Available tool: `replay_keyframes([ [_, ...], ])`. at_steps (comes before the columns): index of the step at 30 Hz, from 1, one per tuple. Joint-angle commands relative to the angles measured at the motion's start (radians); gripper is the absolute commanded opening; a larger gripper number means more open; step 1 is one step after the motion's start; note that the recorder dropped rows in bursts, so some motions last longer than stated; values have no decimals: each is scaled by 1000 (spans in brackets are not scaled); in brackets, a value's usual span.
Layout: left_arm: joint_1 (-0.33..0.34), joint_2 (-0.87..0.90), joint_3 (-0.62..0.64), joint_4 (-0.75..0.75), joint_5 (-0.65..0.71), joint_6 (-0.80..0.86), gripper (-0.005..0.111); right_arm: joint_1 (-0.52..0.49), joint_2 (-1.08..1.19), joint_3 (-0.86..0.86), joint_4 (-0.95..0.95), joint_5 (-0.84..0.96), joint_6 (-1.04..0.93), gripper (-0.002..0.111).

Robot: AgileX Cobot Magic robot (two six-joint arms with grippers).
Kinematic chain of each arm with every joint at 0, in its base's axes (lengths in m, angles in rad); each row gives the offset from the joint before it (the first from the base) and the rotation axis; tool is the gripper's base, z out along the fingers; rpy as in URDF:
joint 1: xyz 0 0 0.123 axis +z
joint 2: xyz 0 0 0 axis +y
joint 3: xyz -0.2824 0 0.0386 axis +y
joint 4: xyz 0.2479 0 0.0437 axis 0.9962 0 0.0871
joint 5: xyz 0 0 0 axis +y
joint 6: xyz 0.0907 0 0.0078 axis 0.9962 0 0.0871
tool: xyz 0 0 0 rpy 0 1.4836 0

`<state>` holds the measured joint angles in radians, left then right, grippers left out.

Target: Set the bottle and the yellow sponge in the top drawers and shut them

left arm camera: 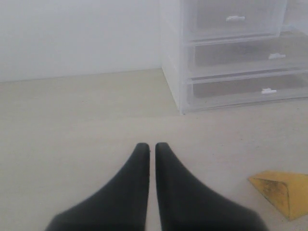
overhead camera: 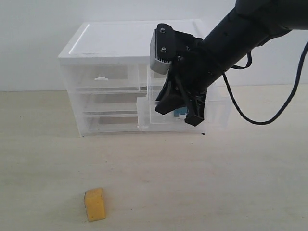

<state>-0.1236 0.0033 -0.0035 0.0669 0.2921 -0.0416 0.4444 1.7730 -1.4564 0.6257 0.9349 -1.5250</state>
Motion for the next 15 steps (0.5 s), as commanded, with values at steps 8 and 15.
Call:
replay_keyframes([
  [8, -5, -3, 4, -7, 1, -6, 4, -4, -16, -10, -107, 19, 36, 1],
  [15, -5, -3, 4, -7, 1, -6, 4, -4, -16, -10, -30, -11, 62, 39],
])
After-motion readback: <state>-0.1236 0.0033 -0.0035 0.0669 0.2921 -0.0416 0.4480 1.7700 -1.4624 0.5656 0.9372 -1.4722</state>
